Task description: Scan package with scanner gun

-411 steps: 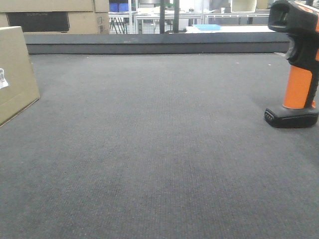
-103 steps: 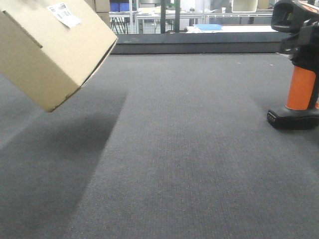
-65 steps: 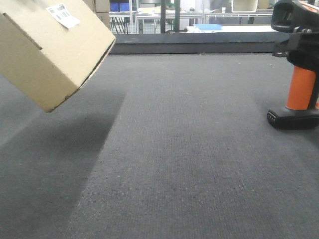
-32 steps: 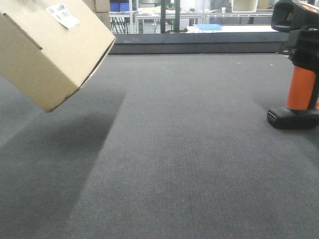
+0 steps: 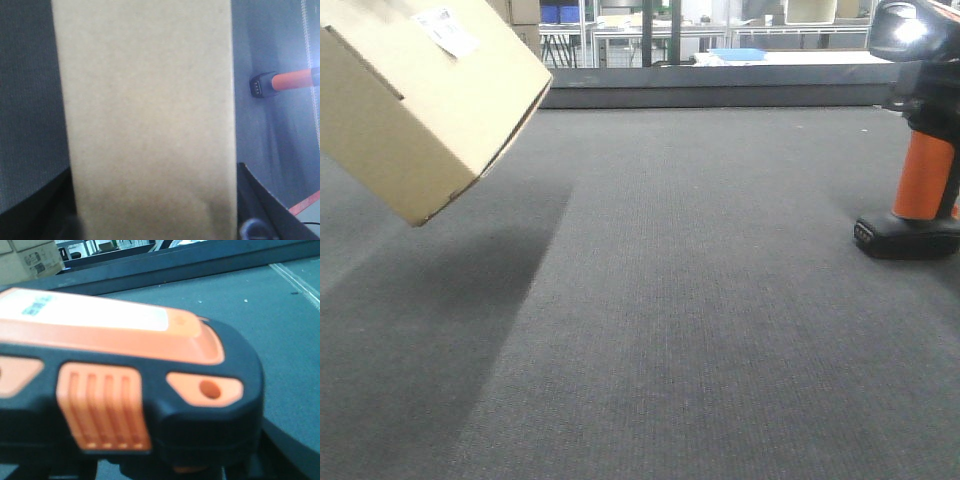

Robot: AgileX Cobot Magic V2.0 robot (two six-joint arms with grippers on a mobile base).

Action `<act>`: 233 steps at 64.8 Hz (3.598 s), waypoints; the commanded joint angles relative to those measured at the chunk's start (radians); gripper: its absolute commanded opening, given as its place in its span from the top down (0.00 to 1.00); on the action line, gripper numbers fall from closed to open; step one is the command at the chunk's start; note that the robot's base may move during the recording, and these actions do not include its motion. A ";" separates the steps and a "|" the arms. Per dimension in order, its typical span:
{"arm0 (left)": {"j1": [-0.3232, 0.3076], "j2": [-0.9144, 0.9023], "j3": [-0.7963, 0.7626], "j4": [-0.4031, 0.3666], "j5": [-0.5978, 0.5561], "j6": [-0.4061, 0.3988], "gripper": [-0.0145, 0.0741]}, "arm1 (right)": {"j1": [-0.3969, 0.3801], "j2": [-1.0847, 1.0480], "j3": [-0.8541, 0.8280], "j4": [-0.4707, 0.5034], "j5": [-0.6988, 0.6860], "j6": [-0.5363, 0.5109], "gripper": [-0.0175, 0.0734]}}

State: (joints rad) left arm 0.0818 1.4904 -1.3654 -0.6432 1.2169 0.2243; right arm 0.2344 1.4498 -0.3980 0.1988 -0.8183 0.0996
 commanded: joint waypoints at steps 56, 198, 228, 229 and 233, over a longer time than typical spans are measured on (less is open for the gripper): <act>0.005 -0.009 -0.005 0.054 0.004 0.007 0.96 | -0.001 -0.133 -0.550 -0.020 0.623 -0.719 0.98; 0.005 -0.009 -0.005 0.082 0.004 0.007 0.96 | 0.088 -0.061 -0.589 -0.020 0.555 -0.719 0.98; 0.005 -0.009 -0.005 0.082 0.004 0.007 0.96 | 0.088 -0.114 -0.589 0.201 0.582 -0.719 0.99; 0.005 -0.009 -0.005 0.082 0.004 0.007 0.96 | 0.088 -0.118 -0.589 0.231 0.582 -0.719 0.99; 0.005 -0.009 -0.005 0.082 0.004 0.007 0.96 | 0.088 -0.136 -0.589 0.291 0.594 -0.719 0.99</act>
State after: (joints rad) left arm 0.0818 1.4904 -1.3654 -0.5487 1.2212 0.2251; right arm 0.3231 1.3579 -0.9686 0.3987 -0.1678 -0.6139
